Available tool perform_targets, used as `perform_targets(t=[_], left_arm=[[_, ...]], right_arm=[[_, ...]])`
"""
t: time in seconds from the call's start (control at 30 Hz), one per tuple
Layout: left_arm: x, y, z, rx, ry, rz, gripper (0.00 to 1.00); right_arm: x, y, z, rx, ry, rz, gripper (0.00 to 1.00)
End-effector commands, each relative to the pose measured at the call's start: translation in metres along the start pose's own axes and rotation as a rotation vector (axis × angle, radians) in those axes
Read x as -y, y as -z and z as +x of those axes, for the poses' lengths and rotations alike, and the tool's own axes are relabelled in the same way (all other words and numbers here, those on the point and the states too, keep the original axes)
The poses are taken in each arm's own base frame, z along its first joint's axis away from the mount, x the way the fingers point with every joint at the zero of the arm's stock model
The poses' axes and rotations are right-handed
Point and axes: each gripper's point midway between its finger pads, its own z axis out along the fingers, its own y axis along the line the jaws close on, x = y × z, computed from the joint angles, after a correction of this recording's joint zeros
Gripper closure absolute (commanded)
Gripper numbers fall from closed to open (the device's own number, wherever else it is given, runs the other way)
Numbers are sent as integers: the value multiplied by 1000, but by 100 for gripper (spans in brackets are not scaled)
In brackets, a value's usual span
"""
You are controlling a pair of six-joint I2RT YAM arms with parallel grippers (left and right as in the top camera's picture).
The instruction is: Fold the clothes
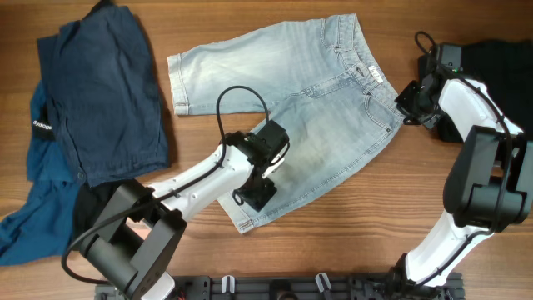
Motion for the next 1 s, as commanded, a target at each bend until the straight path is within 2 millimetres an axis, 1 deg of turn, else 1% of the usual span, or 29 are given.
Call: perform_targets(t=[0.0, 0.07, 0.1, 0.13, 0.17, 0.33, 0.43, 0.5, 0.57, 0.63, 0.7, 0.83, 0.97], left_arm=[[-12, -10, 21, -67, -191, -27, 23], [-2, -19, 31, -80, -255, 43, 25], [5, -25, 37, -79, -306, 88, 28], [8, -29, 40, -79, -334, 104, 34], [9, -31, 43, -80, -346, 107, 34], [13, -31, 44, -80, -362, 127, 36], [12, -21, 41, -69, -362, 124, 36], [13, -8, 33, -22, -362, 121, 36], [19, 7, 25, 44, -365, 146, 35], [25, 16, 25, 71, -368, 179, 36], [35, 18, 31, 57, -384, 211, 39], [54, 20, 38, 47, -418, 273, 40], [61, 13, 44, 37, -437, 288, 44]], right_arm=[[-8, 10, -3, 17, 28, -39, 79], [-8, 10, -4, 20, 26, -41, 78], [-9, 10, -5, 23, 27, -43, 78], [-9, 10, -5, 23, 27, -43, 78], [-9, 10, -5, 23, 27, -43, 78], [-9, 10, -4, 23, 27, -44, 78], [-9, 10, -4, 23, 27, -44, 78], [-9, 10, -5, 23, 27, -44, 77], [-9, 10, -5, 23, 28, -43, 76], [-9, 10, -4, 22, 29, -43, 75], [-9, 10, -4, 23, 28, -43, 74], [-9, 10, -4, 21, 29, -42, 74], [-9, 10, -4, 19, 29, -41, 74]])
